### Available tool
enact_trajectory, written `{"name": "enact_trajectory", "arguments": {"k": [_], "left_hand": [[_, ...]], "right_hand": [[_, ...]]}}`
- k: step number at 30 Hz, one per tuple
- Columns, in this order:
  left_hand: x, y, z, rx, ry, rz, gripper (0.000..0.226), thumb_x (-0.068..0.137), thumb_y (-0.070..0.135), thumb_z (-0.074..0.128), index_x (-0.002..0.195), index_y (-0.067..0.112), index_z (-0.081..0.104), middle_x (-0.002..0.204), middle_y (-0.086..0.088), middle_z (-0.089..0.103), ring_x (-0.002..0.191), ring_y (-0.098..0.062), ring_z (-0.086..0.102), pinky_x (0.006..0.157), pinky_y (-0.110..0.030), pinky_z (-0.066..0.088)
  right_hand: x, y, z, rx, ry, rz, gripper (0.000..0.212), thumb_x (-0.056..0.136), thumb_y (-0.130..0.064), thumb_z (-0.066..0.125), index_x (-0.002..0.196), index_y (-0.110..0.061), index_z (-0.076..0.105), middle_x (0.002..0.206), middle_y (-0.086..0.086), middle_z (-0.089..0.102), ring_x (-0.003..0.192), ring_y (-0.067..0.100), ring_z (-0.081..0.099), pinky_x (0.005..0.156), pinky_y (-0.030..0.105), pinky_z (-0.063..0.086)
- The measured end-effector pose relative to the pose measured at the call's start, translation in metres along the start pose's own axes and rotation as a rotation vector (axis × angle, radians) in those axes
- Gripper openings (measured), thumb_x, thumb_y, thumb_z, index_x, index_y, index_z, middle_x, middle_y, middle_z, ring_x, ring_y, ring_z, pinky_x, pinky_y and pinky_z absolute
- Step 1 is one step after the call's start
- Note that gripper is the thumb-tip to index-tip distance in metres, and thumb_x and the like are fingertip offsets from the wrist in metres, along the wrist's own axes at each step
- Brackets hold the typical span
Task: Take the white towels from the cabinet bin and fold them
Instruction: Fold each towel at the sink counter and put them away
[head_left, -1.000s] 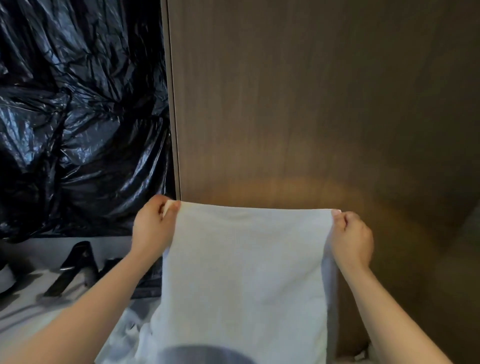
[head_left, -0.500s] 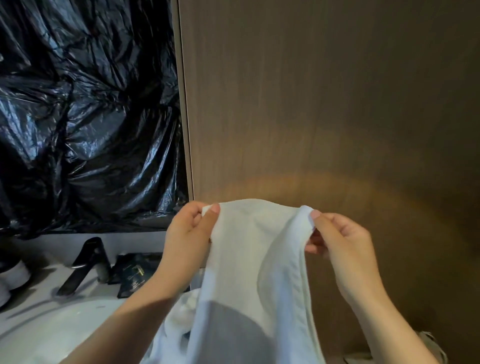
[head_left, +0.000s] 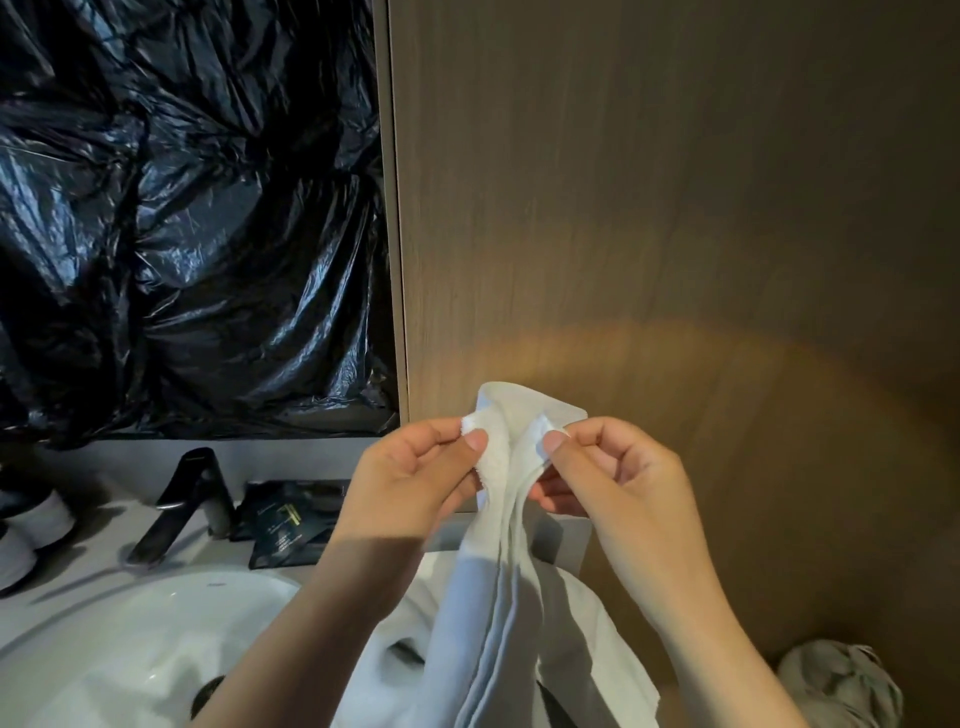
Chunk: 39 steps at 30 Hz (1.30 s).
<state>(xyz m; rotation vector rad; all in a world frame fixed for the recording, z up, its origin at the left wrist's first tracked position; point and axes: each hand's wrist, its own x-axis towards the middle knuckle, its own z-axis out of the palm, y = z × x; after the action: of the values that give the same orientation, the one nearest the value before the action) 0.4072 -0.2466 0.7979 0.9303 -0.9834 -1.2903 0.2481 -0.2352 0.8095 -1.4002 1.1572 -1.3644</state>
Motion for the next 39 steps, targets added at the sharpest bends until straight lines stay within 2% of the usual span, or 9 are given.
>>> {"name": "enact_trajectory", "arguments": {"k": [4,7,10,14,18,22,27,31,39], "left_hand": [[-0.009,-0.005,-0.007,0.09,-0.015,0.044,0.038,0.074,0.028,0.066,0.102,0.003,0.069,0.093,-0.017,0.073,0.088,-0.031,0.07,0.084,-0.036,0.058],[-0.014,-0.007,-0.01,0.077,0.024,0.033,0.027,0.084,0.022,0.063,0.1,0.001,0.068,0.069,-0.009,0.066,0.057,-0.021,0.058,0.061,-0.029,0.051],[-0.016,-0.007,-0.016,0.066,0.054,0.031,0.021,0.081,0.027,0.072,0.092,0.009,0.071,0.073,-0.017,0.052,0.066,-0.028,0.039,0.07,-0.041,0.035],[-0.02,-0.003,-0.022,0.052,0.071,0.043,0.025,0.075,0.031,0.064,0.088,0.012,0.071,0.065,-0.013,0.045,0.062,-0.024,0.038,0.067,-0.039,0.039],[-0.023,-0.002,-0.023,0.032,0.035,0.043,0.018,0.076,0.029,0.063,0.081,0.013,0.07,0.06,-0.007,0.041,0.057,-0.017,0.036,0.059,-0.029,0.041],[-0.024,-0.005,-0.024,0.042,-0.026,0.05,0.024,0.078,0.029,0.063,0.089,0.008,0.07,0.075,-0.037,0.05,0.069,-0.025,0.05,0.066,-0.027,0.054],[-0.023,-0.003,-0.024,0.12,-0.042,0.081,0.026,0.078,0.035,0.065,0.089,0.012,0.07,0.072,-0.028,0.056,0.068,-0.022,0.054,0.066,-0.025,0.053],[-0.024,-0.001,-0.021,0.143,-0.068,0.115,0.021,0.08,0.029,0.058,0.086,0.013,0.069,0.062,0.001,0.063,0.06,-0.007,0.058,0.06,-0.017,0.048],[-0.032,0.003,-0.018,0.249,-0.09,0.233,0.024,0.08,-0.004,0.069,0.101,0.008,0.07,0.087,-0.002,0.077,0.084,-0.016,0.074,0.071,-0.018,0.054]], "right_hand": [[-0.005,0.0,0.008,0.037,-0.019,-0.005,0.012,0.089,-0.017,0.066,0.086,-0.005,0.067,0.071,0.008,0.073,0.065,0.021,0.071,0.064,0.024,0.058],[-0.007,0.0,0.012,0.063,-0.043,-0.006,0.014,0.085,-0.02,0.069,0.089,-0.007,0.065,0.068,0.011,0.072,0.062,0.024,0.069,0.061,0.028,0.057],[-0.01,-0.001,0.012,0.126,-0.11,-0.017,0.035,0.077,-0.031,0.065,0.108,-0.017,0.058,0.074,0.015,0.073,0.069,0.029,0.072,0.063,0.029,0.056],[-0.011,-0.001,0.009,0.095,-0.25,-0.078,0.038,0.087,-0.02,0.054,0.126,-0.02,0.057,0.084,0.015,0.074,0.077,0.028,0.073,0.069,0.025,0.057],[-0.005,0.001,0.011,0.055,-0.245,-0.069,0.032,0.084,-0.016,0.059,0.115,-0.015,0.065,0.077,0.014,0.073,0.069,0.024,0.072,0.063,0.022,0.056],[0.0,0.003,0.012,-0.071,-0.174,-0.072,0.036,0.072,-0.039,0.065,0.1,-0.016,0.066,0.058,0.011,0.066,0.049,0.018,0.06,0.052,0.022,0.05],[-0.002,0.005,0.013,-0.138,-0.117,-0.124,0.043,0.069,-0.051,0.065,0.081,-0.01,0.061,0.049,0.011,0.058,0.041,0.022,0.049,0.048,0.027,0.046],[-0.001,0.005,0.013,-0.138,-0.104,-0.129,0.037,0.071,-0.046,0.066,0.078,-0.011,0.06,0.047,0.011,0.057,0.04,0.019,0.047,0.047,0.025,0.044],[0.0,0.002,0.014,-0.146,-0.135,-0.11,0.028,0.07,-0.042,0.068,0.075,-0.016,0.061,0.047,0.01,0.057,0.039,0.017,0.047,0.045,0.022,0.041]]}}
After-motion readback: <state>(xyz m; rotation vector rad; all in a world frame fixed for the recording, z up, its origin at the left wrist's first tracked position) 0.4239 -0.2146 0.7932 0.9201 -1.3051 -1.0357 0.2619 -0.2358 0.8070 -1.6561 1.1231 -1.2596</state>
